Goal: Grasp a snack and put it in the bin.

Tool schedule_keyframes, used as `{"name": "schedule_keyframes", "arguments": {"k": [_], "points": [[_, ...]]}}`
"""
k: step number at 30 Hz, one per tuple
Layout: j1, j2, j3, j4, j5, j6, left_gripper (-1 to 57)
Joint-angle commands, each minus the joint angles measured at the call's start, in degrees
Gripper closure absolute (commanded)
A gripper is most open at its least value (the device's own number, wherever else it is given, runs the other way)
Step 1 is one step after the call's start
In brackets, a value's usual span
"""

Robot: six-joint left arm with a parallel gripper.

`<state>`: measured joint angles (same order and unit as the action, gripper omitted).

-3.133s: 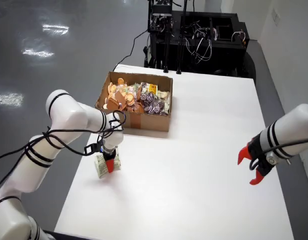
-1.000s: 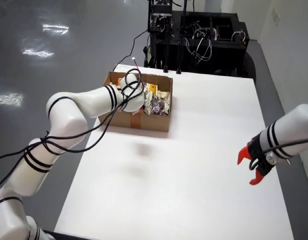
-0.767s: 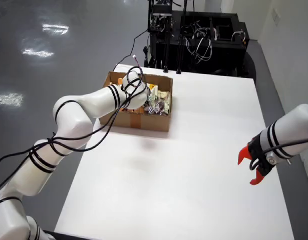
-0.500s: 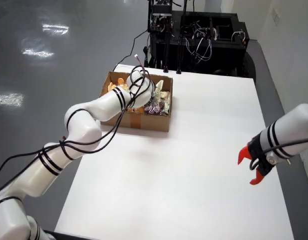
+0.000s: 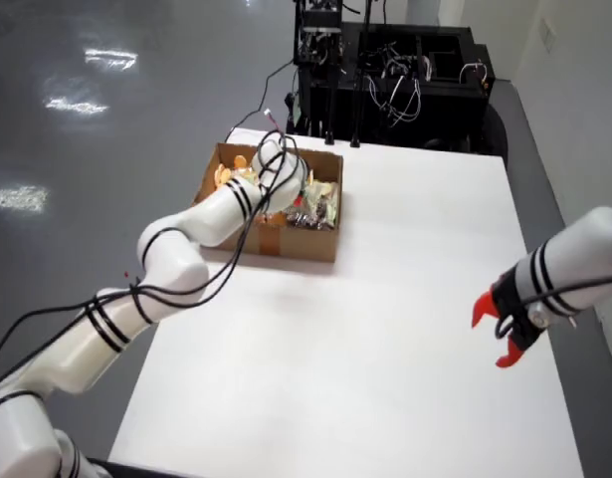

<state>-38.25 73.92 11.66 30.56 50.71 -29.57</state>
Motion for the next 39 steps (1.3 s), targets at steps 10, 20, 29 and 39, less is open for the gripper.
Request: {"name": "schedule_keyframes", "arguments": {"k": [10, 20, 29, 39], "points": [[-0.64, 9.14, -17.46, -0.36, 8.61, 4.03, 34.3], [-1.98, 12.42, -25.36, -0.62, 15.44, 7.28, 53.7], [-3.1, 12.74, -29.61, -2.95, 21.25, 10.71, 56.5], [-6.52, 8.34, -27.84, -4.56, 23.94, 11.75, 57.0]]}}
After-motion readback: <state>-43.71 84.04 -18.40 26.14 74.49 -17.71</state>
